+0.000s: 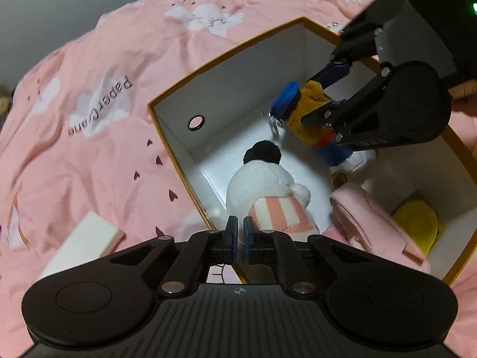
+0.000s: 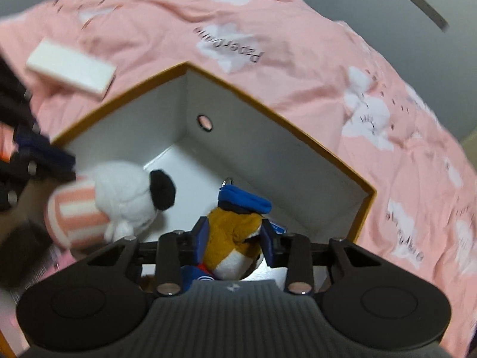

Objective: Organize objects
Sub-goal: 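Carry the white plush into the box while the right tool carries the dog plush in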

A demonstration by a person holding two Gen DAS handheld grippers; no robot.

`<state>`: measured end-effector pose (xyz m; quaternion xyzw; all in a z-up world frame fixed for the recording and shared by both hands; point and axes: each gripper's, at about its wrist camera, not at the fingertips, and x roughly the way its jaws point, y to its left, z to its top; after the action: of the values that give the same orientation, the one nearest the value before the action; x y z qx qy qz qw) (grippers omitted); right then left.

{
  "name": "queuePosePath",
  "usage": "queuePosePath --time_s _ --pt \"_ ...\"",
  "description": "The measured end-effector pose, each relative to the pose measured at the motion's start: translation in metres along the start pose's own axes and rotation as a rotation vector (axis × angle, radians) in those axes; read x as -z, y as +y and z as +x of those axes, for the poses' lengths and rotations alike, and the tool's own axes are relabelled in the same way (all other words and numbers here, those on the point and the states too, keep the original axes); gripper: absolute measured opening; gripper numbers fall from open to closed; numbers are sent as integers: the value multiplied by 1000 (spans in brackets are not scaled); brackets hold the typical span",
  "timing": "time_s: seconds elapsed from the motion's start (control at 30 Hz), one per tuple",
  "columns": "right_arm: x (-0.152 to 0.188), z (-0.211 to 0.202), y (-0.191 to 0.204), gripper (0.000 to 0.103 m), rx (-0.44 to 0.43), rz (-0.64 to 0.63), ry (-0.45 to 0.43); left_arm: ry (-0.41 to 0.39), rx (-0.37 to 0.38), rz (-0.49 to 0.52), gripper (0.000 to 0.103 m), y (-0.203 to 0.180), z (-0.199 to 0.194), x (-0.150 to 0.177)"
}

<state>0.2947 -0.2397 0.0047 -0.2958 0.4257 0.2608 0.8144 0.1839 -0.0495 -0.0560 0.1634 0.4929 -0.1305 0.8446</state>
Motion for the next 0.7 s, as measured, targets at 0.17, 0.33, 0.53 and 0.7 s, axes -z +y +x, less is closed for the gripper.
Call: queuePosePath --time_s 0.17,0.33,0.53,0.7 --pt "3 0 -2 46 -20 31 2 -48 84 -99 14 17 -3 -2" --pt "6 -2 -11 47 -14 131 6 -95 221 -154 18 29 -7 -11" --pt "14 -8 -9 47 -20 170 20 -6 210 65 23 -2 13 -30" --pt "16 -7 0 44 -33 146 23 105 185 164 24 -8 15 -38"
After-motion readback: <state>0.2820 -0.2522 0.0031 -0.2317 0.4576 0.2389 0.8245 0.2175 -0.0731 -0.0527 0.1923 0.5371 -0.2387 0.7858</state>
